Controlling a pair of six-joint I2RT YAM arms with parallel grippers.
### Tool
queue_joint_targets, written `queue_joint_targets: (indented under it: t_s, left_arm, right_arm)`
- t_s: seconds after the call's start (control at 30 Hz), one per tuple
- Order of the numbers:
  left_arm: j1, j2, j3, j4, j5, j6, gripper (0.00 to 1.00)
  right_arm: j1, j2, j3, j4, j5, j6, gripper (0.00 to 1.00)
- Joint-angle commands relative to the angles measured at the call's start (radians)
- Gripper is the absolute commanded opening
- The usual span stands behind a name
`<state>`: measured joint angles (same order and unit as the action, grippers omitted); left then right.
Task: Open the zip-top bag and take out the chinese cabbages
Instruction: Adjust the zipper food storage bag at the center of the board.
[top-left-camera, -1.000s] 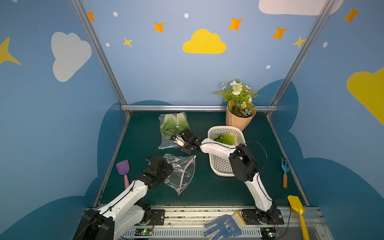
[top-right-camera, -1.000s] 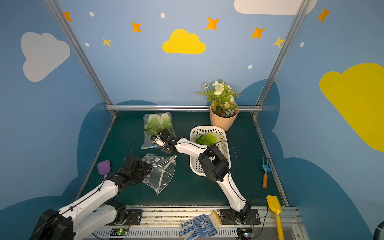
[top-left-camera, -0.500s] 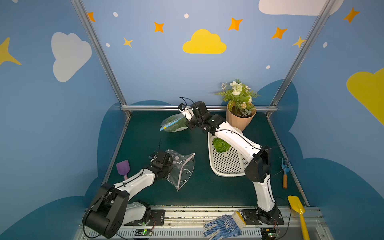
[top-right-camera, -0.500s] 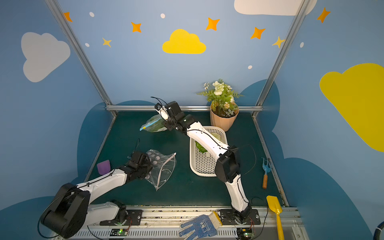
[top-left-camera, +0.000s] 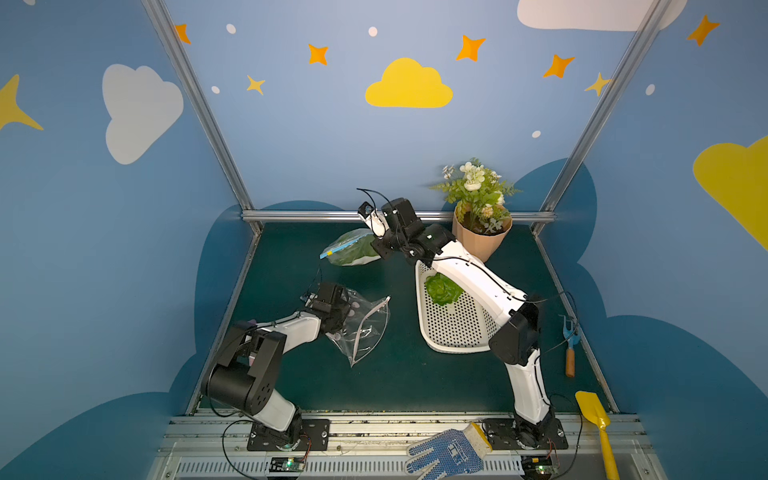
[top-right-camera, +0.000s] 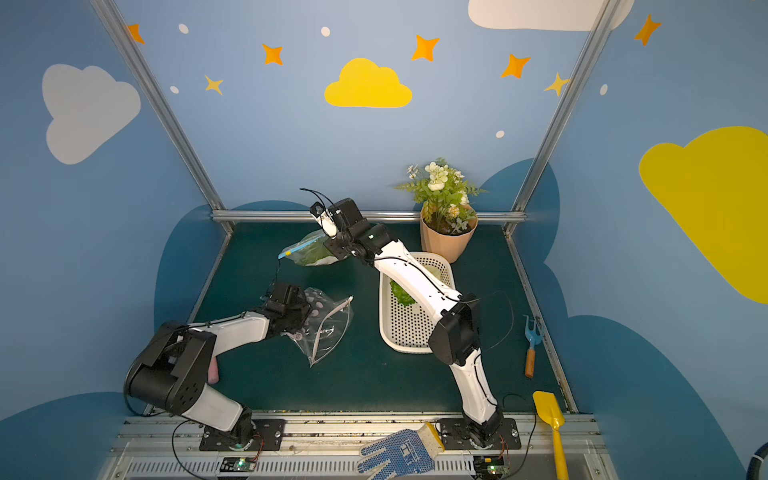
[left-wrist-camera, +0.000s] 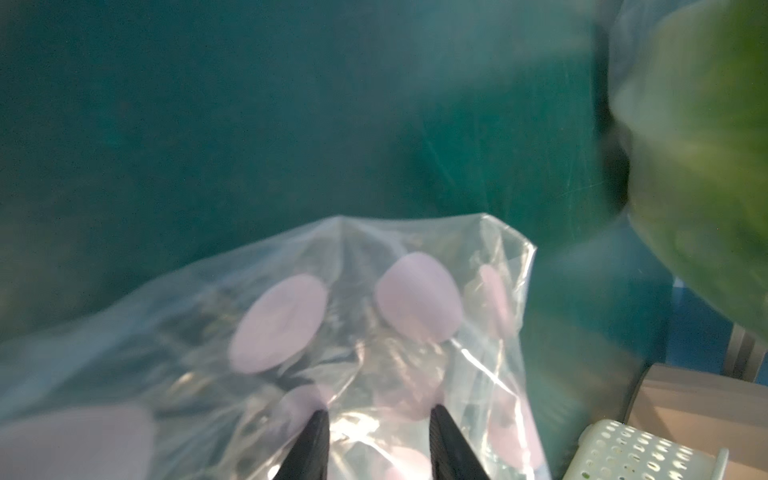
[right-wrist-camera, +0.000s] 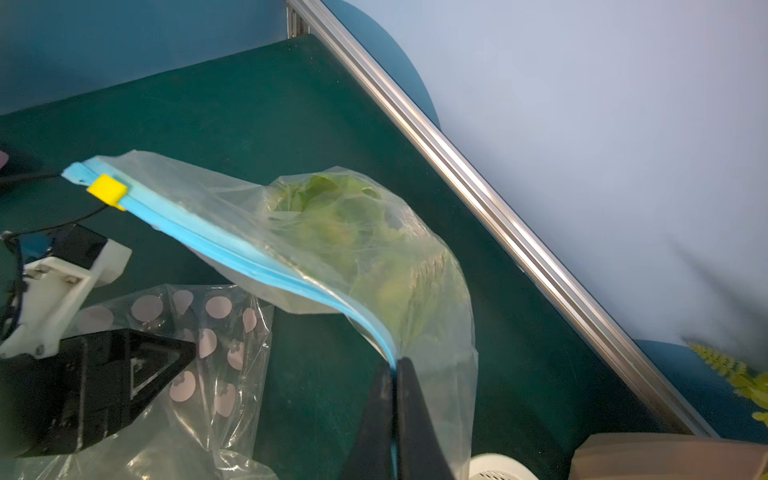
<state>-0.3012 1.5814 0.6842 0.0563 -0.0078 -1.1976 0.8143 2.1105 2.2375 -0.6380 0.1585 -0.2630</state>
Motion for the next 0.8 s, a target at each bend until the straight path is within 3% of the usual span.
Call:
queue_joint_targets:
  t_s: [0.0, 0.47, 0.77]
  left_arm:
    - [0.013, 0.059, 0.014, -0.062, -0.005, 0.012, 0.42]
    - [0.014, 0.114, 0.009, -0.009, -0.016, -0.056, 0.40]
    - [0.014, 0.145, 0.085, 0.000, 0.002, -0.029, 0.41]
  right_arm:
    - [-0.009, -0.044, 0.054, -0.003, 0.033, 0.021, 0.00]
    - [-0.045, -0.011, 0.261, 0.055, 0.061, 0.001, 0.00]
    - [-0.027, -0.067, 0.249, 0.014, -0.013, -0.002, 0.00]
